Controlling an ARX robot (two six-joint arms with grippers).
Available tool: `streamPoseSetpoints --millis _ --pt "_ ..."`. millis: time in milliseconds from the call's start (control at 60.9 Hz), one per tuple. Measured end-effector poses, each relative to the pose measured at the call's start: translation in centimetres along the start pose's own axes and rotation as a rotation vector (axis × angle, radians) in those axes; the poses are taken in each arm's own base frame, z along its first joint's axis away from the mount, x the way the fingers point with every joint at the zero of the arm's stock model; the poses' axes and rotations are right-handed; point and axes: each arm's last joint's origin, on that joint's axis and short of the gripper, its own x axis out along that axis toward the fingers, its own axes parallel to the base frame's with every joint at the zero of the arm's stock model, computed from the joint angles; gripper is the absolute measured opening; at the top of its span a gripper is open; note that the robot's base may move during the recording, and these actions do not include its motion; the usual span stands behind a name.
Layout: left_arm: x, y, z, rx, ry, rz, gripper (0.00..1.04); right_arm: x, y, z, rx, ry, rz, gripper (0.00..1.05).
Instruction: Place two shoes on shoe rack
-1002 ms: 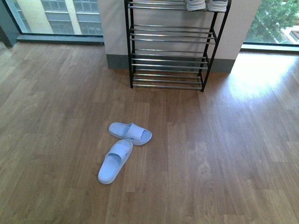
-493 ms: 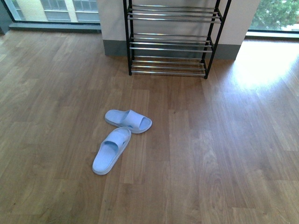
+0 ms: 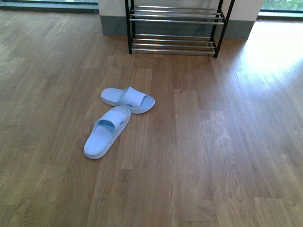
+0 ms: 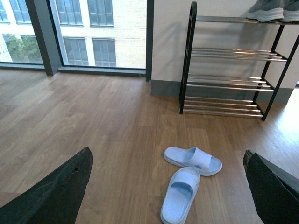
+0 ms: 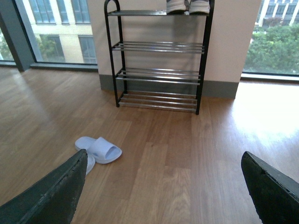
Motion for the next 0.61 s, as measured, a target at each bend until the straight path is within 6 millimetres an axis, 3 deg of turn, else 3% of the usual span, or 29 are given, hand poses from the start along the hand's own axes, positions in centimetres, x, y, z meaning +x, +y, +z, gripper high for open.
streamPoseSetpoints --millis 608 --pt "0.0 0.0 0.0 0.0 0.0 0.0 0.95 0.0 0.0 0.0 0.0 0.0 0.0 0.95"
